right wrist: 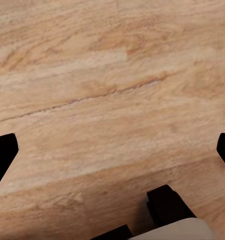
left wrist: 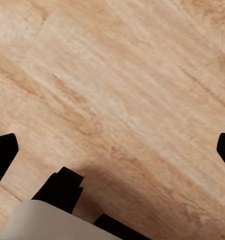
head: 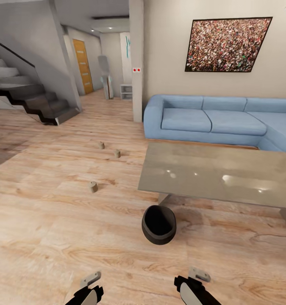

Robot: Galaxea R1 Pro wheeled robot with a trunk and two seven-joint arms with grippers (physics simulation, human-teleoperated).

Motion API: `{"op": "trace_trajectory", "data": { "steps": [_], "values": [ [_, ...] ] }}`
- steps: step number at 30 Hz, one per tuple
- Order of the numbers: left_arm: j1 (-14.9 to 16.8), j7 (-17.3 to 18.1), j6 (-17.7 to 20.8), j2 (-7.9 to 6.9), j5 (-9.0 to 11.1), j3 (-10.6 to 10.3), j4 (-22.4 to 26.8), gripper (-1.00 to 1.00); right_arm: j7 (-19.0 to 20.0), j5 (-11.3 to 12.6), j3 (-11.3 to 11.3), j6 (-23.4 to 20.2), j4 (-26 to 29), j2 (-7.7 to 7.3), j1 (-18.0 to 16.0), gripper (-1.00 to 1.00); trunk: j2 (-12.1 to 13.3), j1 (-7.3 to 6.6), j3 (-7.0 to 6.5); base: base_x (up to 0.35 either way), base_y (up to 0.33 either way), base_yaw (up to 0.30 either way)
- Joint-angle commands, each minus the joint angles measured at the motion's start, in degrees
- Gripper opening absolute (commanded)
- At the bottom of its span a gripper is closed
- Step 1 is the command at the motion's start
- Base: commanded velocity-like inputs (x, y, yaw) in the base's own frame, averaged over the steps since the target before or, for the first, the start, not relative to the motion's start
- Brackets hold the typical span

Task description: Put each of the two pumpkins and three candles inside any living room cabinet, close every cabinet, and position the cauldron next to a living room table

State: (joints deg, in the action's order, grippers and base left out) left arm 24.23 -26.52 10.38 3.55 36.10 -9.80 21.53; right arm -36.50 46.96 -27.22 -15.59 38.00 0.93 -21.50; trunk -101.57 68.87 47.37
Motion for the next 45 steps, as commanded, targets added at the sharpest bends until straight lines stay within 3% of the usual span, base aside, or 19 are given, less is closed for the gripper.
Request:
{"op": "trace_trajectory", "data": {
  "steps": [1, 11, 29, 36, 45],
  "values": [
    [0.0, -0.5, 0.3, -0.04, 0.3, -0.5, 0.1, 1.0, -0.4, 0.3, -0.2, -0.2, 0.1, -0.02, 0.0, 1.0, 0.0, -0.01, 0.05, -0.012, 0.0, 0.294],
    [0.0, -0.5, 0.2, -0.04, 0.3, -0.5, 0.1, 1.0, -0.5, 0.3, -4.3, -0.2, 0.1, 0.04, 0.0, 1.0, 0.0, -0.01, 0.01, -0.074, 0.0, 0.294],
    [0.0, -0.5, 0.2, -0.1, 0.3, -0.4, 0.1, 1.0, -0.5, 0.4, -4.7, -0.2, 0.1, 0.12, 0.0, 1.0, 0.0, -0.01, -0.48, -0.09, 0.0, 0.294],
    [0.0, -0.5, 0.2, -0.12, 0.3, -0.4, 0.1, 1.0, -0.4, 0.4, -4.7, -0.2, 0.1, 1.3, 0.0, 1.0, 0.0, -0.01, -0.69, -0.004, 0.0, 0.294],
    [-0.1, -0.5, 0.1, -0.12, 0.3, -0.4, 0.1, 1.0, -0.4, 0.3, -4.7, -0.2, 0.0, 1.51, 0.0, 1.0, 0.0, -0.01, -0.96, 0.0, 0.0, 0.294]
  ]
}}
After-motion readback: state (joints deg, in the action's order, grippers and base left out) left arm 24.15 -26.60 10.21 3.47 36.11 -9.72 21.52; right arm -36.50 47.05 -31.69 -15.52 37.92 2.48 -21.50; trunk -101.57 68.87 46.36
